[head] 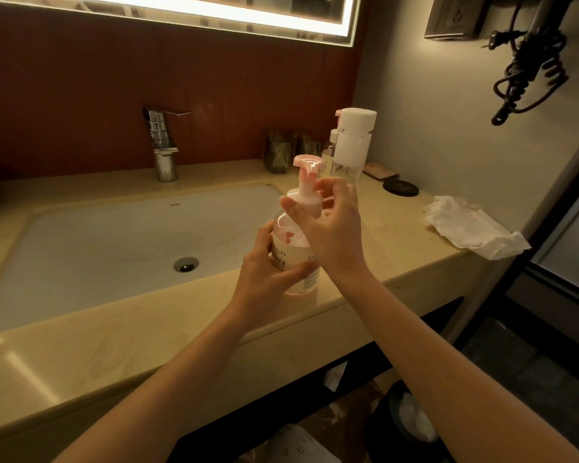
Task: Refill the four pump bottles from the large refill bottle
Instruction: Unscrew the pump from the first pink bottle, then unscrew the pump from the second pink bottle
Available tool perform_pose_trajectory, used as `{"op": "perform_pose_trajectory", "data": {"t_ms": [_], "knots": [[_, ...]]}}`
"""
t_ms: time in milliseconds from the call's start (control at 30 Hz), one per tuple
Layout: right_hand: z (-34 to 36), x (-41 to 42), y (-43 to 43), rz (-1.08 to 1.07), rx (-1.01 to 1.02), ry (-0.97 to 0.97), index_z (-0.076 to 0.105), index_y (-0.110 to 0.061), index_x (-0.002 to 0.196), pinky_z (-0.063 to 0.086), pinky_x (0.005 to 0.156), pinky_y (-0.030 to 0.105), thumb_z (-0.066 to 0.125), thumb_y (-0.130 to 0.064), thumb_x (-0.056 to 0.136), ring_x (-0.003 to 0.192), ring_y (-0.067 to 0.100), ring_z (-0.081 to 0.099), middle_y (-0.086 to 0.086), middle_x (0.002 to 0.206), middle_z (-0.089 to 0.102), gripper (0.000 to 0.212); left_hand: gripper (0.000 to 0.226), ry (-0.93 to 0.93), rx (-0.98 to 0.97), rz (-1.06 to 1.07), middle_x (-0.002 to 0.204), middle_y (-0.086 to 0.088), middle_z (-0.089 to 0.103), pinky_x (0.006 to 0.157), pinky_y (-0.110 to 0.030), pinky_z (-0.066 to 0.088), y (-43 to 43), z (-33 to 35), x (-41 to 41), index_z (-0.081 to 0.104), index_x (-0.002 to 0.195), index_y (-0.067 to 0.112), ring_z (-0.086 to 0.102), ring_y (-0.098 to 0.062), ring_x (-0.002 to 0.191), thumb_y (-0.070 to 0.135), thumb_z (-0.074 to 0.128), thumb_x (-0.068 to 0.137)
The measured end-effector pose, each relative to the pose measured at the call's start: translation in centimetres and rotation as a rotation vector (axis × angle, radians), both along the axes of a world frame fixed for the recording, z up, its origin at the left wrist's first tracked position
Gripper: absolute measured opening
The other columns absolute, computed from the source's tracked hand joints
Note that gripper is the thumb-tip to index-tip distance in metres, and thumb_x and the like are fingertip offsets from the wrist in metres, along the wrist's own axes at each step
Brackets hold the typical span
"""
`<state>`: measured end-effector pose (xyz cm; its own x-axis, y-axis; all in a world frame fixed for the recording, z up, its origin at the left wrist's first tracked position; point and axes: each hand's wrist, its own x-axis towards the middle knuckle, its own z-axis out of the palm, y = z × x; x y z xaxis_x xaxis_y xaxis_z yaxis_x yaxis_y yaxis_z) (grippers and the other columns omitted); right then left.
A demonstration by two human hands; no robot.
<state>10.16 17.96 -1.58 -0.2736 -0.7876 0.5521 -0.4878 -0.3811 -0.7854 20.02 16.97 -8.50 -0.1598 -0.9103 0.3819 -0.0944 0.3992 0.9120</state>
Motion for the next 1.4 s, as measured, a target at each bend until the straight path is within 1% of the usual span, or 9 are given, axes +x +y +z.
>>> {"op": "perform_pose_trajectory", "data": {"t_ms": [200, 333, 467, 600, 700, 933, 1100, 1233, 1400], "knots": [[-0.3, -0.2, 0.0, 0.047, -0.028, -0.004, 0.055, -0.012, 0.119, 0.040, 0.074, 0.004, 0.061, -0.026, 0.087, 0.096, 0.005, 0.052, 0.001, 0.116, 0.060, 0.036, 0.069, 0.011, 0.004, -0.005, 0.104, 0.016, 0.057, 0.068, -0.014, 0.051, -0.1, -0.1, 0.0, 0.037, 0.123, 0.037, 0.059, 0.007, 0.091, 0.022, 0.077, 0.069], [-0.1, -0.7, 0.0, 0.072, -0.027, -0.084, 0.059, -0.013, 0.117, 0.050, 0.082, 0.018, 0.063, -0.029, 0.085, 0.098, 0.009, 0.058, 0.001, 0.114, 0.064, 0.036, 0.070, 0.024, 0.015, -0.006, 0.104, 0.017, 0.058, 0.068, -0.012, 0.050, 0.1, 0.0, 0.0, 0.037, 0.119, 0.043, 0.059, 0.007, 0.092, 0.034, 0.077, 0.062], [1.0, -1.6, -0.1, 0.108, -0.068, -0.167, 0.060, -0.013, 0.115, 0.052, 0.081, 0.017, 0.063, -0.026, 0.086, 0.094, 0.007, 0.061, -0.003, 0.106, 0.063, 0.032, 0.070, 0.012, 0.027, -0.001, 0.104, 0.018, 0.058, 0.070, -0.013, 0.050, -0.1, -0.2, 0.2, 0.038, 0.119, 0.040, 0.058, 0.008, 0.093, 0.019, 0.079, 0.067], [3.2, -3.6, -0.3, 0.088, -0.109, -0.310, 0.062, -0.013, 0.107, 0.053, 0.083, 0.026, 0.061, -0.025, 0.087, 0.092, 0.010, 0.061, -0.004, 0.100, 0.064, 0.023, 0.074, -0.006, 0.018, 0.006, 0.108, 0.016, 0.057, 0.077, -0.017, 0.052, -0.2, -0.2, 0.1, 0.040, 0.127, 0.031, 0.058, 0.002, 0.098, 0.017, 0.080, 0.067], [4.0, -5.5, -0.6, 0.092, -0.098, -0.431, 0.062, -0.023, 0.097, 0.052, 0.082, 0.023, 0.059, -0.025, 0.088, 0.092, 0.009, 0.061, -0.012, 0.093, 0.064, 0.009, 0.072, -0.024, 0.016, -0.013, 0.108, 0.018, 0.056, 0.076, -0.016, 0.052, -0.3, -0.2, 0.0, 0.038, 0.126, 0.033, 0.057, 0.006, 0.097, 0.021, 0.079, 0.068], [4.0, -11.1, -2.5, -0.037, -0.084, -0.663, 0.060, -0.028, 0.085, 0.049, 0.089, 0.030, 0.056, -0.032, 0.090, 0.093, 0.011, 0.058, -0.008, 0.089, 0.062, 0.008, 0.071, -0.096, 0.051, -0.072, 0.106, 0.024, 0.052, 0.071, -0.008, 0.048, -2.7, 0.8, -2.8, 0.034, 0.123, 0.038, 0.052, 0.009, 0.095, 0.024, 0.078, 0.069], [3.4, -17.0, -4.5, -0.206, -0.009, -0.880, 0.058, -0.020, 0.084, 0.054, 0.082, 0.027, 0.059, -0.034, 0.088, 0.096, 0.014, 0.061, -0.001, 0.097, 0.063, 0.015, 0.080, -0.115, 0.065, -0.085, 0.113, 0.013, 0.053, 0.087, -0.024, 0.049, -5.1, 0.8, -5.9, 0.033, 0.134, 0.027, 0.054, -0.009, 0.106, 0.029, 0.079, 0.068], [0.9, -20.1, -7.2, -0.296, 0.321, -0.497, 0.062, -0.011, 0.097, 0.055, 0.081, 0.038, 0.065, -0.036, 0.083, 0.091, 0.020, 0.063, 0.009, 0.106, 0.065, 0.028, 0.085, -0.111, 0.072, -0.101, 0.123, 0.006, 0.053, 0.093, -0.030, 0.047, -6.7, 1.1, -8.7, 0.030, 0.138, 0.024, 0.052, -0.014, 0.114, 0.029, 0.079, 0.068], [-1.8, -19.3, -10.5, -0.232, 0.582, -0.109, 0.057, -0.002, 0.118, 0.056, 0.080, 0.037, 0.066, -0.038, 0.081, 0.092, 0.022, 0.062, 0.012, 0.107, 0.062, 0.051, 0.079, -0.067, 0.097, -0.151, 0.134, 0.006, 0.047, 0.096, -0.030, 0.044, -8.1, 1.5, -10.0, 0.023, 0.144, 0.022, 0.048, -0.011, 0.118, 0.038, 0.066, 0.079]]}}
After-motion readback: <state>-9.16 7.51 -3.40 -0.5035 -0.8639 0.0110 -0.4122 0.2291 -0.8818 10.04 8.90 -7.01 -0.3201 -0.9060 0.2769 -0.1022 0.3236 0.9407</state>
